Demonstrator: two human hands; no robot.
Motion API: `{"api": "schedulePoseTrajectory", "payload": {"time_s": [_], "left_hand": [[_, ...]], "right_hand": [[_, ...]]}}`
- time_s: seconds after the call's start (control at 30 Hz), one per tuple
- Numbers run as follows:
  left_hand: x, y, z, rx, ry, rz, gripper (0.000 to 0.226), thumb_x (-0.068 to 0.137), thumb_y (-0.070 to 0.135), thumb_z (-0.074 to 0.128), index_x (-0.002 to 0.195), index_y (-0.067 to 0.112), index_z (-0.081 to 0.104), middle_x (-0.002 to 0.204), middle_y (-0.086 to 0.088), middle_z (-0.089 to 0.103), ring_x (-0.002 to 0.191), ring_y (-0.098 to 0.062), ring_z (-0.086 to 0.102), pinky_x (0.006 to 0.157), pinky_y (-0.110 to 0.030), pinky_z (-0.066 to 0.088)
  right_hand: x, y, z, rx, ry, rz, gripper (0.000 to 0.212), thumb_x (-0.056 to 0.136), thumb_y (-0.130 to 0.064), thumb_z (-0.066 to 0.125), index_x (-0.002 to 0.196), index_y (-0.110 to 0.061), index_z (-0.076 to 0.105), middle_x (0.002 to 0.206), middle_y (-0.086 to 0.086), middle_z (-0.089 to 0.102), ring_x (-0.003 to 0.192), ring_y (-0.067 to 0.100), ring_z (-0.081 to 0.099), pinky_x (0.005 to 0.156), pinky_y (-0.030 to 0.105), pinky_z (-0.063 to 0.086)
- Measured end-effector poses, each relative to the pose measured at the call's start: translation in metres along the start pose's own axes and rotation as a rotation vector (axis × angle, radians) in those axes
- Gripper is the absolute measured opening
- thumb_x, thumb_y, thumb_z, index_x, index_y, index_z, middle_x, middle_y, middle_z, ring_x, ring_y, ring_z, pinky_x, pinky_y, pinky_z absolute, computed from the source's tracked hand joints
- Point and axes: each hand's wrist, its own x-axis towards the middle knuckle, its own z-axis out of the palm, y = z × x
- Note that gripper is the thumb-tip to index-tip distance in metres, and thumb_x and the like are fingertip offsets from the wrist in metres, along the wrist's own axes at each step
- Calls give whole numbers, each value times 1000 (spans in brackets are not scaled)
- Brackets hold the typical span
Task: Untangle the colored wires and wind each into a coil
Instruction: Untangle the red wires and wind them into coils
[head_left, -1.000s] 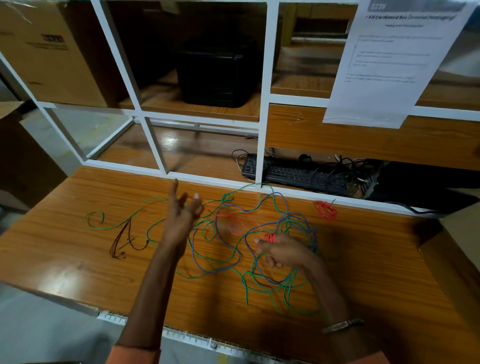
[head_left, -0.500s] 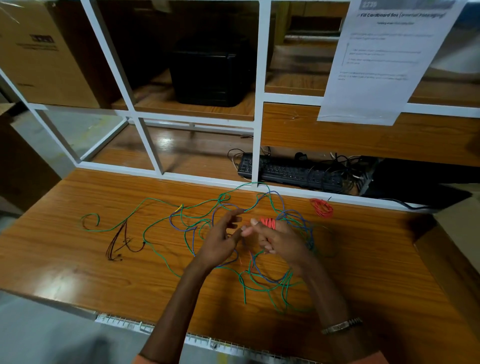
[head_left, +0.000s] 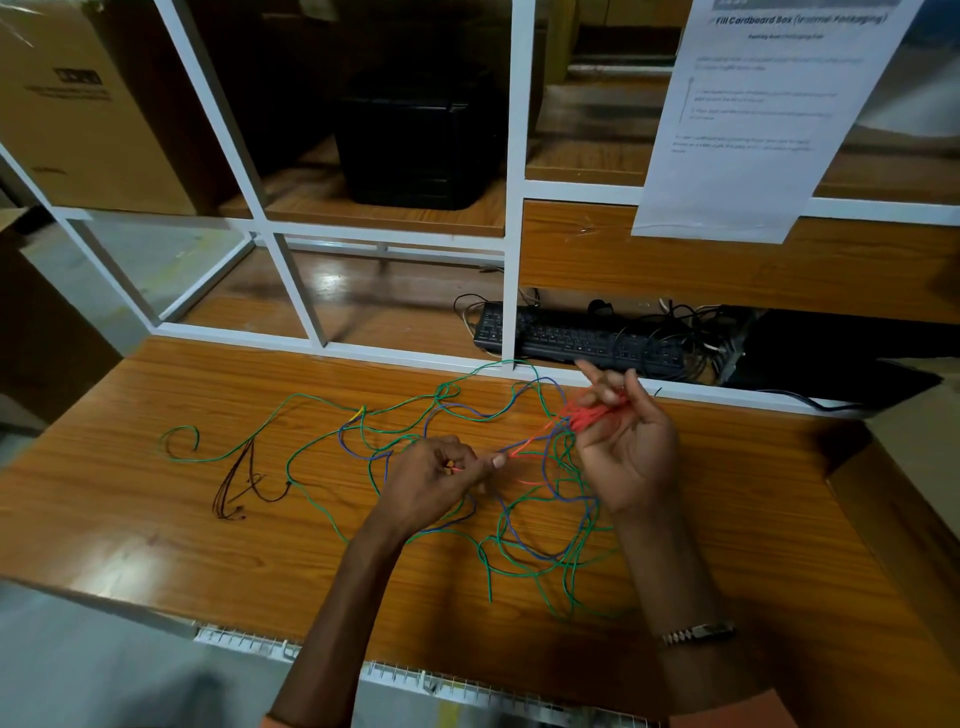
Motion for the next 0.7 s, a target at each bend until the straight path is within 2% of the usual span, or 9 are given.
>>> {"api": "schedulePoseTrajectory", "payload": {"time_s": [0.1, 0.13, 0.2, 0.3, 0.4, 0.47, 0.53, 0.63, 0.7], "left_hand": [[-2, -2, -5, -59, -20, 104, 28, 86, 41, 84, 62, 32, 72, 69, 10, 65, 72, -11, 64, 70, -28, 44], [-3, -1, -7, -61, -8, 137, 25, 86, 39, 85, 66, 29, 74, 71, 10, 67, 74, -11, 65, 70, -26, 44], [-3, 3, -11, -21, 31, 174, 22, 87, 40, 84, 72, 26, 77, 76, 11, 70, 79, -11, 66, 71, -24, 43], [-3, 7, -15, 69, 118, 225, 20, 86, 46, 82, 76, 28, 80, 78, 15, 71, 83, -8, 63, 73, -24, 43], [-3, 9, -18, -86, 240, 182, 14, 88, 33, 83, 77, 26, 79, 75, 8, 70, 75, -11, 60, 69, -26, 41], [-2, 10, -25, -270, 346, 77, 18, 94, 22, 78, 76, 18, 76, 74, -1, 70, 67, -11, 56, 65, -28, 40], [-1, 8, -34, -342, 458, 0, 26, 101, 22, 69, 78, 11, 71, 76, -7, 70, 68, -13, 55, 64, -29, 41], [-1, 3, -44, -447, 647, -75, 38, 108, 33, 57, 81, 8, 64, 72, -9, 57, 67, -15, 49, 60, -27, 39], [0, -4, -48, -479, 742, -120, 37, 108, 36, 56, 83, 12, 66, 72, -4, 60, 65, -12, 52, 59, -24, 43]], "right_hand": [[7, -1, -1, -73, 108, -102, 26, 106, -15, 45, 117, 1, 62, 112, 10, 73, 99, 15, 72, 90, 24, 57], [9, 1, -2, -203, 143, -139, 27, 106, -14, 45, 120, 1, 62, 119, 11, 73, 109, 17, 71, 98, 27, 55], [10, 12, -6, -663, 235, -187, 27, 106, -16, 49, 124, -3, 64, 125, 11, 71, 120, 19, 67, 110, 35, 48], [8, 30, -17, -1545, 346, -56, 30, 103, -41, 53, 116, -15, 61, 117, 7, 68, 110, 22, 63, 106, 48, 47], [11, 35, -24, -2000, 140, 215, 41, 90, -48, 52, 101, -10, 59, 85, 5, 60, 81, 26, 60, 80, 42, 54], [4, 37, -18, -2114, -32, 337, 25, 86, -32, 62, 83, -8, 58, 72, 5, 47, 67, 20, 49, 63, 34, 41], [-4, 39, -15, -2022, -182, 462, 21, 90, -22, 66, 78, -5, 68, 67, 6, 59, 65, 14, 55, 65, 30, 43], [-16, 44, -14, -1844, -440, 721, 49, 101, -43, 58, 80, -1, 73, 74, 16, 69, 65, 14, 62, 72, 25, 49], [-19, 45, -11, -1833, -467, 769, 68, 102, -60, 48, 80, 1, 70, 72, 18, 63, 61, 15, 56, 67, 24, 46]]}}
